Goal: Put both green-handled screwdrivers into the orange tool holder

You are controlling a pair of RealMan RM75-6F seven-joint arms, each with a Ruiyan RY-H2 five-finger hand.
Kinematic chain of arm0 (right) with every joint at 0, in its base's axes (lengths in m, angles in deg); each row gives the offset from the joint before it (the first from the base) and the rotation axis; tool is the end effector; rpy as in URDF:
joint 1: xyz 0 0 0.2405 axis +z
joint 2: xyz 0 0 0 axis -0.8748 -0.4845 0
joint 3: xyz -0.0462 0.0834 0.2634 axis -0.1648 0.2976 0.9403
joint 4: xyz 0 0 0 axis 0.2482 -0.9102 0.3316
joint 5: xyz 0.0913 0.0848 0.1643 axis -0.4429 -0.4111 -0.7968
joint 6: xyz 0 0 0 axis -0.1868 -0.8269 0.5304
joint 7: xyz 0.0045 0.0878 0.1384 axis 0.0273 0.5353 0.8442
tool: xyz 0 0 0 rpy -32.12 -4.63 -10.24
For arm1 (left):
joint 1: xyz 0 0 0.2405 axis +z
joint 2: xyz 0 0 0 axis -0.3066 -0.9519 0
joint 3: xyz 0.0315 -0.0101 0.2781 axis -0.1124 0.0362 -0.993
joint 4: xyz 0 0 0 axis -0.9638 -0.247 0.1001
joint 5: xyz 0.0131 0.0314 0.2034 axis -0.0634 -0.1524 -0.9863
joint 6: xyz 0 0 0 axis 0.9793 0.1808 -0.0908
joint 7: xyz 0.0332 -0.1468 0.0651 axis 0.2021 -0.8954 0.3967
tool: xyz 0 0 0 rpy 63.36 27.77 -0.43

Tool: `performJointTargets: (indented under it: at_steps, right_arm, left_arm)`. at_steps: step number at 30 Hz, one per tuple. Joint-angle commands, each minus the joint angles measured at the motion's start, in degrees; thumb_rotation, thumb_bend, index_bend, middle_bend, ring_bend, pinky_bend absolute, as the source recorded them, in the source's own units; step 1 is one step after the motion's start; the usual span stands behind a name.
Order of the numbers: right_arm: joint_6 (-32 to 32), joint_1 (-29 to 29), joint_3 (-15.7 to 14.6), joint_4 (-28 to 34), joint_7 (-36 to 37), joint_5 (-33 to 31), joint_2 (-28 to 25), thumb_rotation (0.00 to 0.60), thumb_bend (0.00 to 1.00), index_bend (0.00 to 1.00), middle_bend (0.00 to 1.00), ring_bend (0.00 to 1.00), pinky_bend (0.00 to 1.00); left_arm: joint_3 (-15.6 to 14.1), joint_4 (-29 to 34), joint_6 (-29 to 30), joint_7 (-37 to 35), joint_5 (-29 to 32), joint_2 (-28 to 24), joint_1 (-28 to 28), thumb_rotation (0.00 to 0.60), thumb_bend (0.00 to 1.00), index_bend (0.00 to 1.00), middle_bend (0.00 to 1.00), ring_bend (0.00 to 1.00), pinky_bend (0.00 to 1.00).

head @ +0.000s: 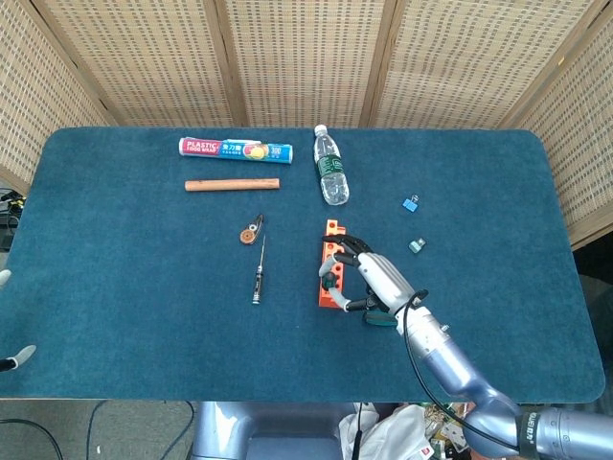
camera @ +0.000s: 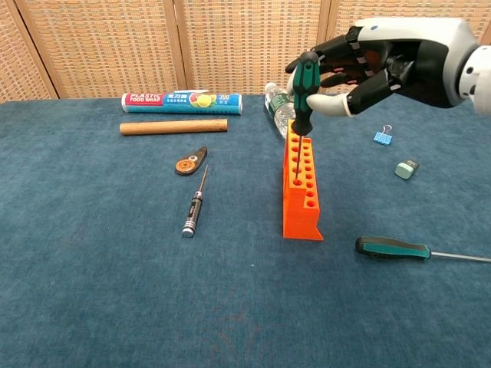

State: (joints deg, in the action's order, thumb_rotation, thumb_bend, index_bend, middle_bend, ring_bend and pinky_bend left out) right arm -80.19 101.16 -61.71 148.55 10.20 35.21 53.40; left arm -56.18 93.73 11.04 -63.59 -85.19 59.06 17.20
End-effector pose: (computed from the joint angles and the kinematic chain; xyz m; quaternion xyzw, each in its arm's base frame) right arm -0.0964 -0.3370 0.0574 0.6055 -0.5750 0.5084 0.2105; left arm -0.3243 0.1720 0.2235 -0.5611 -0.4240 -0.3450 0.6216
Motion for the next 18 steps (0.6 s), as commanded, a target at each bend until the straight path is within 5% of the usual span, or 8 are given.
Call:
performJointTargets:
  at_steps: [1, 18]
  right_arm:
    - [-0.3, 0.2, -0.2, -0.8, -0.9, -0.3, 0.9, 0.600, 0.53, 0.61, 0.10, 0.00, 0.00]
    - [0.6, 0.3, -0.9, -5.2, -1.6, -2.0, 4.7, 0.600, 0.53, 0.61, 0.10, 0.00, 0.00]
  left_arm:
    - [0.0, 0.0, 0.0, -0.1, 0.0, -0.1, 0.0, 0.600, 0.00, 0.00, 0.00, 0.00, 0.00]
    - [-0.1, -0.1, -0.2, -0.6, -0.2, -0.2, 0.0, 0.600, 0.00, 0.00, 0.00, 0.00, 0.00]
